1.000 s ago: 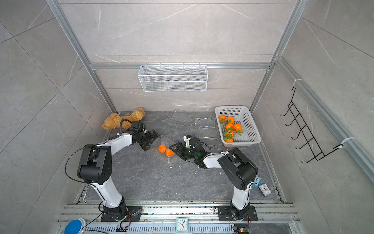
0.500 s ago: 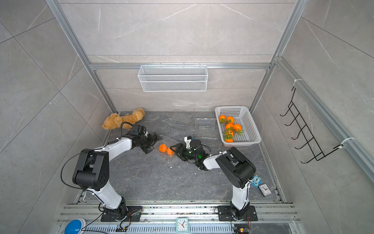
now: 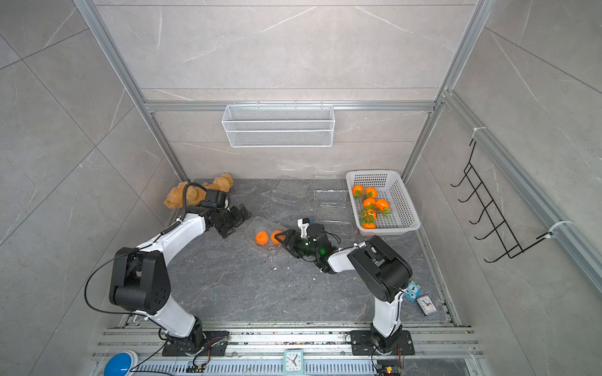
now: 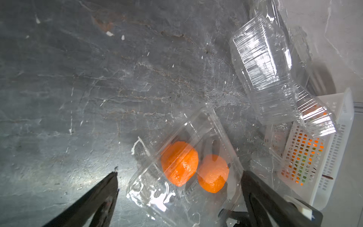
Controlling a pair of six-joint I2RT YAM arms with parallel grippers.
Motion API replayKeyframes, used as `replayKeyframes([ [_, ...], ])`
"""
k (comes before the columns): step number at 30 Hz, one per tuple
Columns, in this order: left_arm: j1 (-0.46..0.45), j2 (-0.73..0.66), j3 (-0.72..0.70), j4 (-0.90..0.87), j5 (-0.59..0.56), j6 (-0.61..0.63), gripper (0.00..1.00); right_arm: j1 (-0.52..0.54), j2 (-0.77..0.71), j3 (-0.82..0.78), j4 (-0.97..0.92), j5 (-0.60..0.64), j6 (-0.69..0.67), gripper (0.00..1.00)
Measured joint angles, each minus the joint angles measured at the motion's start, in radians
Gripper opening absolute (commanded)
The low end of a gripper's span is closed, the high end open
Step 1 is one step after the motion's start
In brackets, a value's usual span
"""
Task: Take oranges out of containers
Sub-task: Open the packing box at the center of the board.
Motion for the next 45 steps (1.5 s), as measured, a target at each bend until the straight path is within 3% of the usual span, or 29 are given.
replayKeyframes([
  [10, -0.006, 0.169, 0.076, 0.056, 0.038, 0.023, 0.99, 0.0, 0.024, 0.005, 0.014, -0.008, 0.0, 0.73],
  [45, -0.036, 0.171, 0.029, 0.121, 0.089, 0.014, 0.99, -0.01, 0.022, 0.014, 0.009, -0.012, -0.015, 0.68],
])
